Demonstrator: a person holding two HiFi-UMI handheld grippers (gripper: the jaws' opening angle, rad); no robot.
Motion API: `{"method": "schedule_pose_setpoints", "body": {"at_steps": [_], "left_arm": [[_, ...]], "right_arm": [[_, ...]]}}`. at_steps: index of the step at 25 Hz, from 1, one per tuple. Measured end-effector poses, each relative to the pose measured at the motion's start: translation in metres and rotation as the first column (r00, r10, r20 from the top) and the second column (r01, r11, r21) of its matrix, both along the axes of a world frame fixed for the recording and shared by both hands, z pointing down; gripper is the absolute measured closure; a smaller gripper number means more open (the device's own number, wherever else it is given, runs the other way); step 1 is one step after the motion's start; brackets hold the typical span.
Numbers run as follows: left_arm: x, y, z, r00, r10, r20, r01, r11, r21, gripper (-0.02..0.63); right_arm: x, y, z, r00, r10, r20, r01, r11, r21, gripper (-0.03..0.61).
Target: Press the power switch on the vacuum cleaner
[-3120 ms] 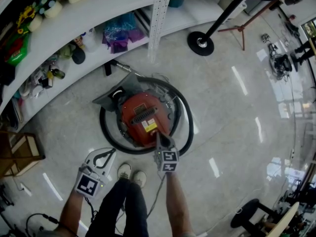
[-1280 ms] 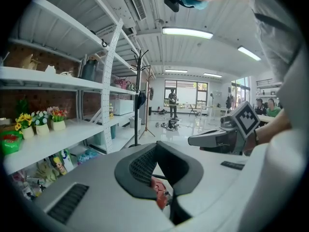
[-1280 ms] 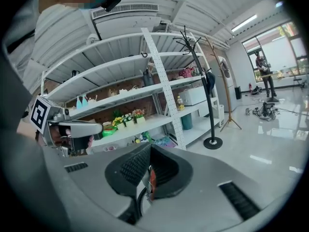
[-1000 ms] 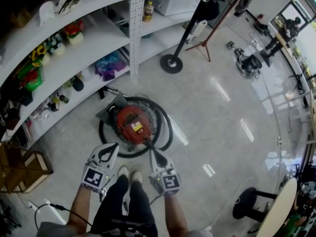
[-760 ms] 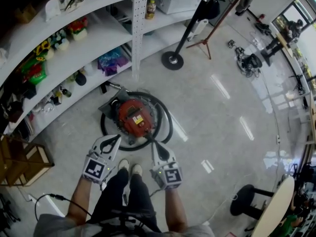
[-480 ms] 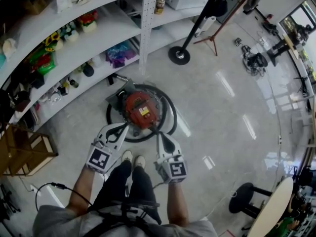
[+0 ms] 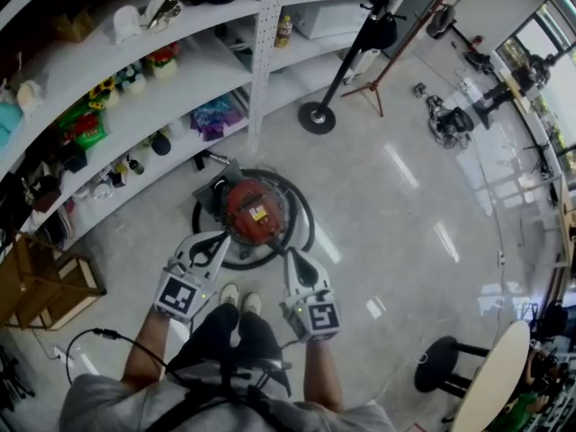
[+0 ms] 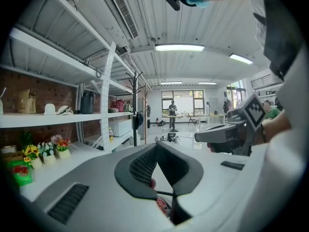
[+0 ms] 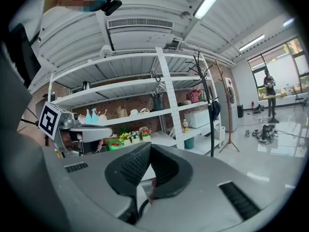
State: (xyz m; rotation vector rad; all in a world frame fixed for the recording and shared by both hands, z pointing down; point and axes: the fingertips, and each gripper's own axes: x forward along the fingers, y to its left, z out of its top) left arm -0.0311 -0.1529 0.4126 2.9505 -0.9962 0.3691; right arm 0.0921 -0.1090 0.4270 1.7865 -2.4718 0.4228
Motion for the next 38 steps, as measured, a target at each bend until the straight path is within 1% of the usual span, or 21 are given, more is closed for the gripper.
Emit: {"method": "schedule_pose_setpoints", "body": {"at_steps": [3, 12, 22, 28, 33, 38], "left_arm": [[-0.002, 0.004, -0.013, 1.000, 0.005, 0.001, -0.005, 1.000, 0.011, 0.606], [0.001, 0.010, -0.043, 0.999, 0.016, -0.028, -0.015, 0.999, 0.041, 0.606], [-0.001, 0.011, -0.077, 0.999, 0.016, -0.049, -0.011, 0.995, 0.103, 0.606], [-0.003, 0.014, -0.090, 0.998, 0.014, -0.058, -0.006, 0.991, 0.134, 0.606], [-0.012, 0.016, -0.097, 0.997, -0.005, -0.081, 0.016, 0.991, 0.131, 0.606], [-0.015, 0.012, -0.101, 0.997, -0.021, -0.075, 0.032, 0.988, 0.148, 0.606]], "right_arm": [[-0.002, 0.005, -0.013, 1.000, 0.004, 0.001, -0.004, 1.000, 0.010, 0.566], [-0.009, 0.014, -0.040, 1.000, -0.001, 0.010, 0.000, 1.000, 0.027, 0.566], [-0.011, 0.024, -0.075, 1.000, 0.004, 0.008, -0.005, 0.997, 0.079, 0.566], [-0.008, 0.032, -0.086, 1.000, 0.013, 0.006, -0.013, 0.994, 0.104, 0.566], [-0.007, 0.037, -0.091, 1.000, 0.011, -0.009, -0.010, 0.994, 0.113, 0.566], [-0.004, 0.036, -0.093, 1.000, 0.006, -0.026, -0.003, 0.991, 0.135, 0.566]]}}
